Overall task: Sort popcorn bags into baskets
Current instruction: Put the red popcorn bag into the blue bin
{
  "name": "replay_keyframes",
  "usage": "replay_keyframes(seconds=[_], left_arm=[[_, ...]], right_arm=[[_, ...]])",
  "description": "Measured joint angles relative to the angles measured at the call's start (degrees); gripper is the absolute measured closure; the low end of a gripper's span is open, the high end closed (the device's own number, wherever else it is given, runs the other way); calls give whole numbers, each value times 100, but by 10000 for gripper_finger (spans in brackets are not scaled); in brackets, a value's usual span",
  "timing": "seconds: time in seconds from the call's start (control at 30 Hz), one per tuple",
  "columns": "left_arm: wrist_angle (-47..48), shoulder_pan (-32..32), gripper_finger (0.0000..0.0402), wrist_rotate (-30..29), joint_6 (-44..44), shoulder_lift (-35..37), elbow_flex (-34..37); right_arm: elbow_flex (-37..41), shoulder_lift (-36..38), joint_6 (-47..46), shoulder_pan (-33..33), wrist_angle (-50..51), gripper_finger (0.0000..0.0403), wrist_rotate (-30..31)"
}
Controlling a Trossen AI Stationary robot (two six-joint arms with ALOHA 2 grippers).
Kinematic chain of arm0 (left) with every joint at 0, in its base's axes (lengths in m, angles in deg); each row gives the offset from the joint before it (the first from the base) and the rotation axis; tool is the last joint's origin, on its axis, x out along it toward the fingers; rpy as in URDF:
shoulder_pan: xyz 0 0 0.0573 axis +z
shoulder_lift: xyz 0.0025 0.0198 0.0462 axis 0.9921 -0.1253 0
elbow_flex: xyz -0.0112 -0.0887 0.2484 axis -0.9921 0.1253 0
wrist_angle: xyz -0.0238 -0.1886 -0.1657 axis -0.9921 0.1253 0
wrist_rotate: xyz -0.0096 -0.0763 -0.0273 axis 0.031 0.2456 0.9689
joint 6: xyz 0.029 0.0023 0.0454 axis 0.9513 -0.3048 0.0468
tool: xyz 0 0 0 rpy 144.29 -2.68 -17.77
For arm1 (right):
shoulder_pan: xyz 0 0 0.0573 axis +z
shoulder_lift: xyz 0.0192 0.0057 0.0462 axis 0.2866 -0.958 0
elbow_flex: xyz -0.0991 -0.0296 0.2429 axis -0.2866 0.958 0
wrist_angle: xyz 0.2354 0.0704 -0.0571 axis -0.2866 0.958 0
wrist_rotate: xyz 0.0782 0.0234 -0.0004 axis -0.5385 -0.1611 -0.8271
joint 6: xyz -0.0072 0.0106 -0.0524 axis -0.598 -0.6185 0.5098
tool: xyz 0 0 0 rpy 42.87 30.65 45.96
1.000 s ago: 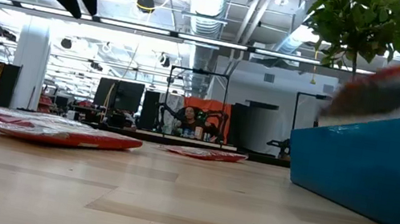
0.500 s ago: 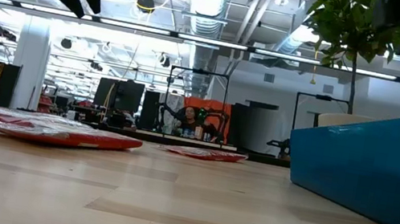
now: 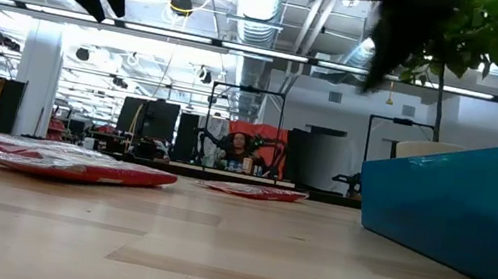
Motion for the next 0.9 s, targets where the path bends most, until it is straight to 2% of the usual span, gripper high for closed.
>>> replay_keyframes(seconds=[0.17,0.33,0.5,0.73,0.83,0.9], left_arm=[[4,-1,152,17,122,0,0],[39,0,152,17,143,0,0],[58,0,152,20,129,0,0],[94,-2,152,16,129,-1,0],[101,0,152,15,129,-2,0],[103,-2,152,13,129,0,0]], right_arm=[[-168,-427,825,-1048,-1340,122,-55],[-582,-1291,1272,-1653,-2241,122,-449],[-1324,-2383,1237,-1979,-1922,122,-481],[-2123,-3498,101,-2230,-713,126,-624],[-2330,-3701,-100,-2245,-365,158,-686],[-2408,-3829,-236,-2206,-286,204,-708]])
